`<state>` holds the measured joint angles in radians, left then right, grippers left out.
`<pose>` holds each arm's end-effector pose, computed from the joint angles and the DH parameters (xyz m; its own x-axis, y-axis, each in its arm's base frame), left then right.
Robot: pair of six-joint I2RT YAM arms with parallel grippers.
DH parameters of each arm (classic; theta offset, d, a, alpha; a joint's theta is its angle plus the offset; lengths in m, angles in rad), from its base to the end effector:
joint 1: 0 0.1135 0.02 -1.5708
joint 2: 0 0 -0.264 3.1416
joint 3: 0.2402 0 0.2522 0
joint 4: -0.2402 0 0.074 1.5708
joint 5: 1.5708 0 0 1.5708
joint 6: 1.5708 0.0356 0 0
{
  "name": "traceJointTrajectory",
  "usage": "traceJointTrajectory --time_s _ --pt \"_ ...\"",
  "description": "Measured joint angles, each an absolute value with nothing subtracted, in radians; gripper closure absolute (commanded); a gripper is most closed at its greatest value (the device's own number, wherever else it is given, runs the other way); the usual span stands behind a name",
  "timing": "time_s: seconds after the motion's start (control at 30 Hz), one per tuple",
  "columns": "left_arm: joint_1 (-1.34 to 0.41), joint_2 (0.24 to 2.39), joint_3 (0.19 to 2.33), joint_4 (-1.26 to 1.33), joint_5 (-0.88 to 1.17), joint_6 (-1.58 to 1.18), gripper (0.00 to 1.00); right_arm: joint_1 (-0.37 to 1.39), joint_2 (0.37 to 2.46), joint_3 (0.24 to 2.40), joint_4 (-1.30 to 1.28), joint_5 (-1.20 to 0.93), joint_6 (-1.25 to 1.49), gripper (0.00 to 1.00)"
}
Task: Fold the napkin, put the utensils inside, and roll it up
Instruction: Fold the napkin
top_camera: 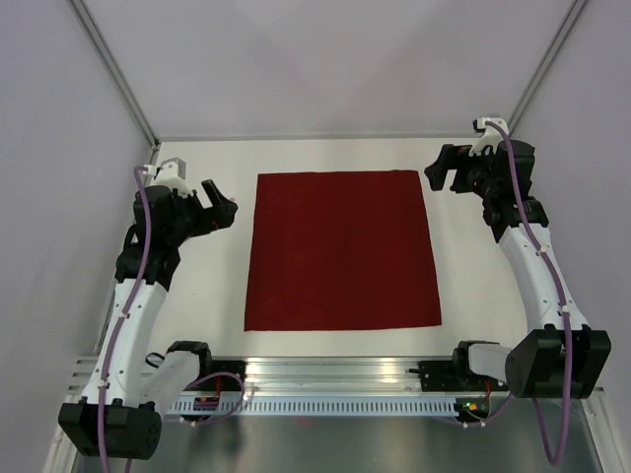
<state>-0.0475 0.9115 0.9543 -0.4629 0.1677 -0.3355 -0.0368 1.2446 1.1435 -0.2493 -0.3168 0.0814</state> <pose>0.1996 -0.0154 0.3481 -0.4502 -0.3036 -0.8397 0.0538 0.9295 -0.3649 0.2867 0.0005 0.3615 -0.3628 0.0907 -0.9274 -0.2287 0.9562 0.1830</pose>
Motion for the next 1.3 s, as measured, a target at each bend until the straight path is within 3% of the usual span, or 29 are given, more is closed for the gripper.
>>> traceJointTrajectory --time_s 0.37,0.53,0.87,1.3 --pt "-0.048 1.066 0.937 -0.425 0.078 -0.486 0.06 -0.037 1.245 1.149 -0.283 -0.348 0.081 0.02" --pt "-0.075 1.175 0.864 -0.357 -0.026 -0.646 0.13 -0.037 1.256 1.166 -0.296 -0.374 0.081 0.02" --pt "-0.168 1.389 0.832 -0.277 -0.228 -0.899 0.18 -0.037 1.279 1.171 -0.310 -0.392 0.075 0.02" --pt "-0.159 1.604 1.044 -0.280 -0.342 -1.008 0.21 -0.037 1.324 1.171 -0.315 -0.433 0.074 0.02"
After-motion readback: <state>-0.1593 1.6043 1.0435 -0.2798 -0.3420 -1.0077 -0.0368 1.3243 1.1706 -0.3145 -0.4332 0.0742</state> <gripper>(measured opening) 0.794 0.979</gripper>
